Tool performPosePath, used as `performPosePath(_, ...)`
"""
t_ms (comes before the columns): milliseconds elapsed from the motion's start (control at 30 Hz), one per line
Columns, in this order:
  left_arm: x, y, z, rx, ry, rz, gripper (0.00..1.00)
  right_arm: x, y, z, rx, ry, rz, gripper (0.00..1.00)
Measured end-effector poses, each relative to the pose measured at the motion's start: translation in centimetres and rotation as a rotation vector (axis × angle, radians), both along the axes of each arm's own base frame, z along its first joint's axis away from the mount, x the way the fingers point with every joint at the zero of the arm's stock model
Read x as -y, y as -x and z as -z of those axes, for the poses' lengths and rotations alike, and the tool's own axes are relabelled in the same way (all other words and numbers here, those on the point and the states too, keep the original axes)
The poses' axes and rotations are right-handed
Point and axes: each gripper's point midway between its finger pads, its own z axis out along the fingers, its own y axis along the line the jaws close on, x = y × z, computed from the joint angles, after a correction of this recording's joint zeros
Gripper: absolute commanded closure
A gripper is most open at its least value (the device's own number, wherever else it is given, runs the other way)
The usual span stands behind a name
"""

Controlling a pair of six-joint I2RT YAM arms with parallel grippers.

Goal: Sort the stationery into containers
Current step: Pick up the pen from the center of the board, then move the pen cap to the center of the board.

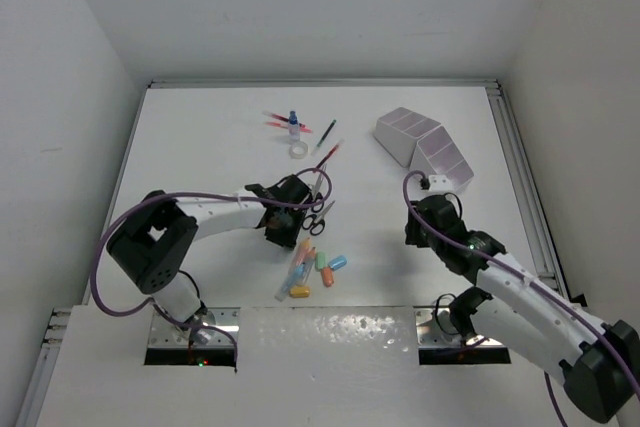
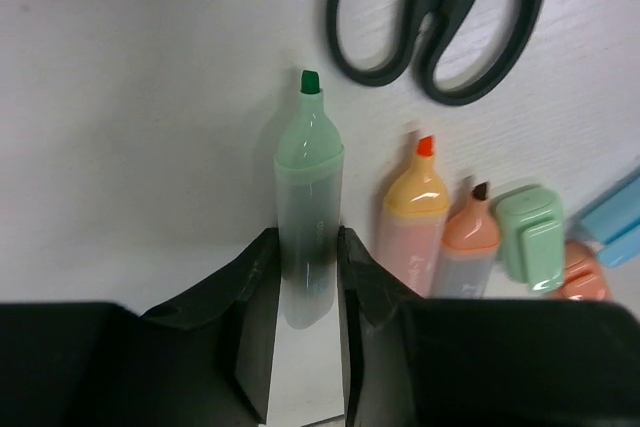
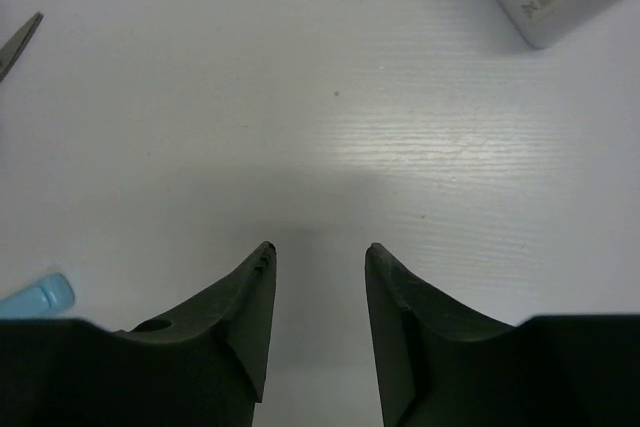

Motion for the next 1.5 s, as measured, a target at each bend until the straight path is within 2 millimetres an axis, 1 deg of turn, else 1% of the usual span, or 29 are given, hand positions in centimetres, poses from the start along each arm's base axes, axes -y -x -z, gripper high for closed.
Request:
performPosePath(33, -0.3, -0.1, -0.1, 0.009, -0.016, 0.013, 1.00, -0.5, 0.1, 0.1, -0.016, 0.005, -0.025, 0.63)
performPosePath(100, -1.3, -0.1, -0.8, 0.028, -0.047, 0.043, 1.00, -1.6, -0.1, 0.0, -0.040, 0.019, -0.073, 0.64)
performPosePath(133, -1.6, -0.2, -1.3, 0.042, -0.053, 0.057, 1.00, -2.4, -0.2, -0.2, -0.049, 0.022, -0.106, 0.64)
performPosePath(167, -1.9, -0.5, -2.5, 0.077, -0.045, 0.079, 1.00, -3.3, -0.3, -0.6, -0.050, 0.026, -0.136, 0.62)
performPosePath(200, -2.1, -1.2, -4.1, 0.134, -0.024, 0.095, 1.00, -4.4, -0.6, -1.2, -0.048, 0.025, -0.168, 0.58)
performPosePath(233, -2.2, -1.8, -5.8, 0.198, 0.004, 0.105, 1.00, -5.3, -0.9, -1.7, -0.040, 0.021, -0.193, 0.57)
performPosePath(267, -2.3, -2.7, -7.9, 0.277, 0.035, 0.114, 1.00, -6.6, -1.1, -2.3, -0.032, 0.014, -0.221, 0.56)
performPosePath(333, -2.8, -4.2, -12.9, 0.466, 0.103, 0.118, 1.00, -9.1, -1.6, -3.1, -0.013, -0.015, -0.270, 0.53)
performPosePath(400, -3.6, -5.0, -16.9, 0.616, 0.154, 0.107, 1.00, -11.5, -1.6, -3.3, -0.003, -0.043, -0.314, 0.52)
performPosePath(433, -4.0, -5.2, -18.4, 0.670, 0.170, 0.097, 1.00, -12.4, -1.5, -3.2, -0.005, -0.053, -0.328, 0.52)
performPosePath(500, -4.8, -5.4, -20.2, 0.741, 0.186, 0.079, 1.00, -14.2, -1.2, -2.5, -0.017, -0.074, -0.350, 0.49)
performPosePath(533, -5.2, -5.5, -20.7, 0.763, 0.190, 0.065, 1.00, -14.9, -1.0, -2.0, -0.031, -0.075, -0.356, 0.46)
performPosePath(600, -5.9, -5.5, -20.9, 0.785, 0.188, 0.044, 1.00, -16.2, -0.9, -1.2, -0.051, -0.069, -0.369, 0.42)
performPosePath(633, -6.3, -5.5, -20.5, 0.781, 0.180, 0.033, 1.00, -16.8, -0.8, -0.8, -0.062, -0.062, -0.375, 0.37)
performPosePath(733, -7.6, -5.2, -19.3, 0.768, 0.148, -0.005, 1.00, -19.0, -0.9, -0.2, -0.083, -0.046, -0.395, 0.31)
performPosePath(800, -8.4, -5.2, -19.5, 0.781, 0.140, -0.038, 1.00, -20.5, -1.0, -0.1, -0.091, -0.046, -0.409, 0.30)
performPosePath(867, -9.2, -5.3, -20.2, 0.810, 0.144, -0.073, 1.00, -21.7, -1.1, -0.1, -0.099, -0.064, -0.419, 0.32)
performPosePath(900, -9.6, -5.4, -20.7, 0.827, 0.147, -0.092, 1.00, -22.1, -1.0, 0.0, -0.105, -0.072, -0.421, 0.37)
performPosePath(1000, -10.9, -5.4, -22.0, 0.876, 0.149, -0.145, 1.00, -22.4, -0.7, 0.5, -0.128, -0.089, -0.415, 0.49)
performPosePath(1067, -11.5, -5.4, -22.5, 0.895, 0.147, -0.165, 1.00, -22.5, -0.7, 0.8, -0.137, -0.094, -0.407, 0.50)
performPosePath(1200, -11.7, -5.3, -22.8, 0.909, 0.149, -0.173, 1.00, -22.5, -0.6, 1.3, -0.151, -0.096, -0.388, 0.47)
performPosePath(1267, -12.0, -5.2, -23.0, 0.916, 0.145, -0.180, 1.00, -22.5, -0.5, 1.7, -0.162, -0.095, -0.379, 0.48)
performPosePath(1333, -12.3, -5.0, -23.2, 0.926, 0.142, -0.190, 1.00, -22.6, -0.3, 2.2, -0.174, -0.095, -0.372, 0.52)
performPosePath(1500, -12.9, -4.7, -23.7, 0.948, 0.142, -0.210, 1.00, -23.1, 0.3, 3.4, -0.199, -0.086, -0.369, 0.54)
